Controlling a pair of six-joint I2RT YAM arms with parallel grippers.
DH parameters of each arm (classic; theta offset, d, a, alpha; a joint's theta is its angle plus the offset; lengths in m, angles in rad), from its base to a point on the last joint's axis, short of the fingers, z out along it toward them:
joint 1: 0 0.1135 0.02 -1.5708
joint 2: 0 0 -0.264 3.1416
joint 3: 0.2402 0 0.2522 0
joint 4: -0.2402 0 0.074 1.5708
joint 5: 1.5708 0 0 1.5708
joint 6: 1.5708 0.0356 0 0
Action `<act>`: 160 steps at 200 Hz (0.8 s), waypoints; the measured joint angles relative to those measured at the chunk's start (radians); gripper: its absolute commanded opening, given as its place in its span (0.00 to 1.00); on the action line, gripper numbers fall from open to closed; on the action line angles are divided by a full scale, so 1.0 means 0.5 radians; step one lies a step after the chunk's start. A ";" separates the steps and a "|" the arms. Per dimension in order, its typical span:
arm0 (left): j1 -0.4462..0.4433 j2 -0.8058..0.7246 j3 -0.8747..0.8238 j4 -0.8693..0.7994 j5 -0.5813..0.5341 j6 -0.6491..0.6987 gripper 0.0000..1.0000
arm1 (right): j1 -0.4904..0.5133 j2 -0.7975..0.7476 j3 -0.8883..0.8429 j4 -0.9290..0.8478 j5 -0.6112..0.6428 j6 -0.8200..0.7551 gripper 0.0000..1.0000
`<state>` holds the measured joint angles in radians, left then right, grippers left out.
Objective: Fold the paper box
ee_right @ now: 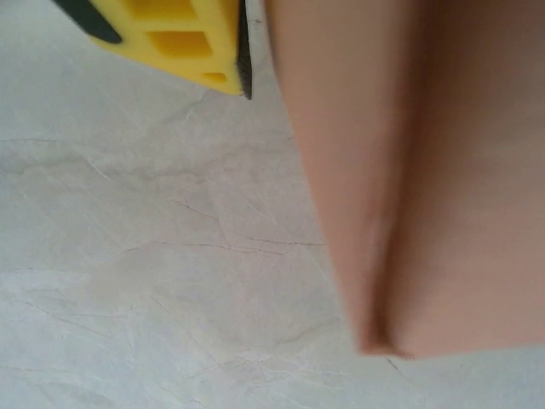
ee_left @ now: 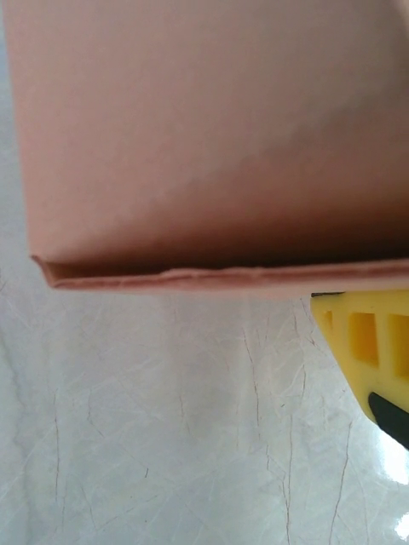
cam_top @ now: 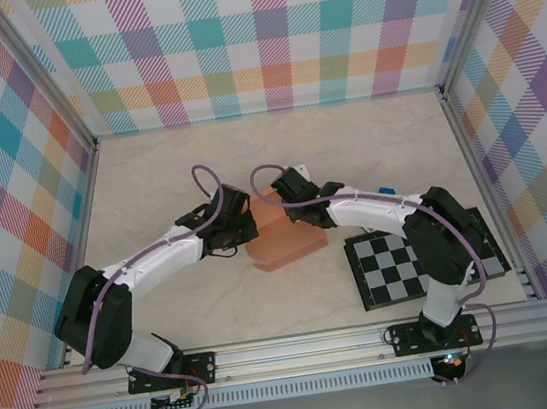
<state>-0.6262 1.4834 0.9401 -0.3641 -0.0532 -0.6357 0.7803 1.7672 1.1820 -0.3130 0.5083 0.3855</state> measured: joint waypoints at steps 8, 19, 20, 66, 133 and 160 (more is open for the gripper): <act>-0.003 0.000 0.001 0.001 -0.003 0.000 0.00 | 0.002 0.002 0.000 -0.001 -0.002 -0.005 0.06; -0.003 0.000 0.011 0.000 -0.010 0.001 0.00 | 0.003 0.005 0.000 -0.017 -0.001 -0.016 0.03; -0.003 0.000 0.011 -0.001 -0.011 0.001 0.00 | 0.003 0.006 0.000 -0.017 0.001 -0.011 0.03; -0.003 0.000 0.023 -0.011 -0.018 0.001 0.00 | 0.003 0.006 0.000 -0.017 0.002 0.005 0.16; -0.003 0.018 0.056 -0.088 -0.056 -0.009 0.00 | -0.054 -0.089 -0.002 -0.079 -0.092 0.105 0.43; -0.003 0.054 0.111 -0.050 -0.063 -0.008 0.00 | -0.123 -0.260 -0.058 -0.108 -0.271 0.089 0.50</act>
<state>-0.6277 1.5105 0.9955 -0.3889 -0.0845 -0.6395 0.7189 1.6371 1.1530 -0.3668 0.3729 0.4301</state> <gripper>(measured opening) 0.084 0.469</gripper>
